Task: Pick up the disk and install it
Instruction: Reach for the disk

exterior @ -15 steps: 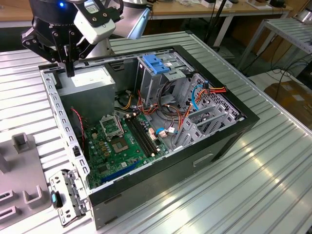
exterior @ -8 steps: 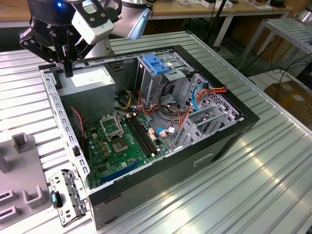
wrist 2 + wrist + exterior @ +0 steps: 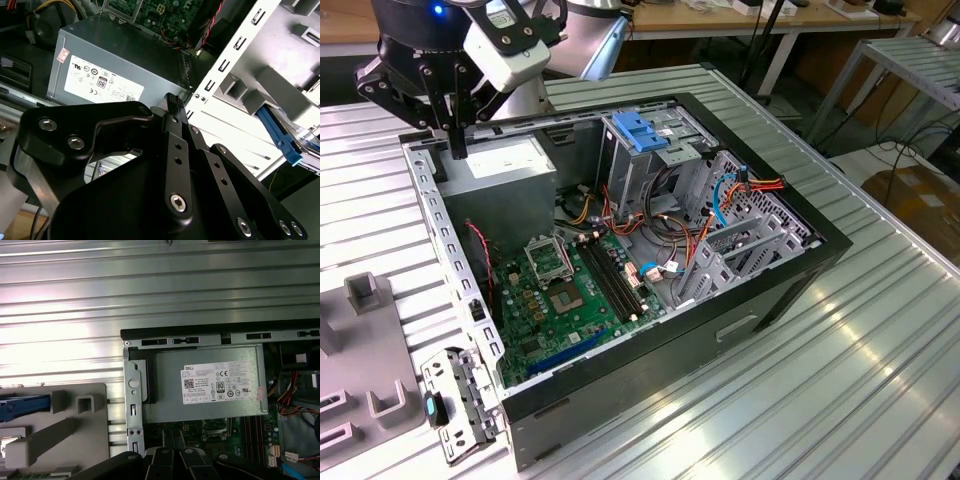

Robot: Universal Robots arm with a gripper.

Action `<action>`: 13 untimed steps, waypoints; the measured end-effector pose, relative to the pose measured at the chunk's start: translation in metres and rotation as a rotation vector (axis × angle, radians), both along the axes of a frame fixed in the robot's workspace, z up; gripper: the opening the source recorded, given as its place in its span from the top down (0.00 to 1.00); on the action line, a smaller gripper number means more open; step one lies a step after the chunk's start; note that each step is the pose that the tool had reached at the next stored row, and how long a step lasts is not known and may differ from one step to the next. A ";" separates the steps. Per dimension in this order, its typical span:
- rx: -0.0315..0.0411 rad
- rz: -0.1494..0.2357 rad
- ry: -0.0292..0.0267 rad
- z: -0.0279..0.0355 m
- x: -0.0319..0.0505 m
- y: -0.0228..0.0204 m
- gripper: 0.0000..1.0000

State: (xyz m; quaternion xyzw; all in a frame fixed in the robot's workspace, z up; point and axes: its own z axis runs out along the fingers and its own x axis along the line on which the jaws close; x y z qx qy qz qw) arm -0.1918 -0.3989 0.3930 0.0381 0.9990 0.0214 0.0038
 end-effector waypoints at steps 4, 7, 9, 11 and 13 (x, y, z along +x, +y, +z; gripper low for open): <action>0.0000 0.000 0.0007 0.0000 -0.0012 0.0000 0.89; 0.0000 0.000 0.0015 0.0000 -0.0019 0.0000 0.89; 0.0000 0.000 0.0020 -0.0001 -0.0024 0.0000 0.89; 0.0000 0.000 0.0024 -0.0001 -0.0031 0.0000 0.89; 0.0000 0.000 0.0028 -0.0001 -0.0037 0.0000 0.89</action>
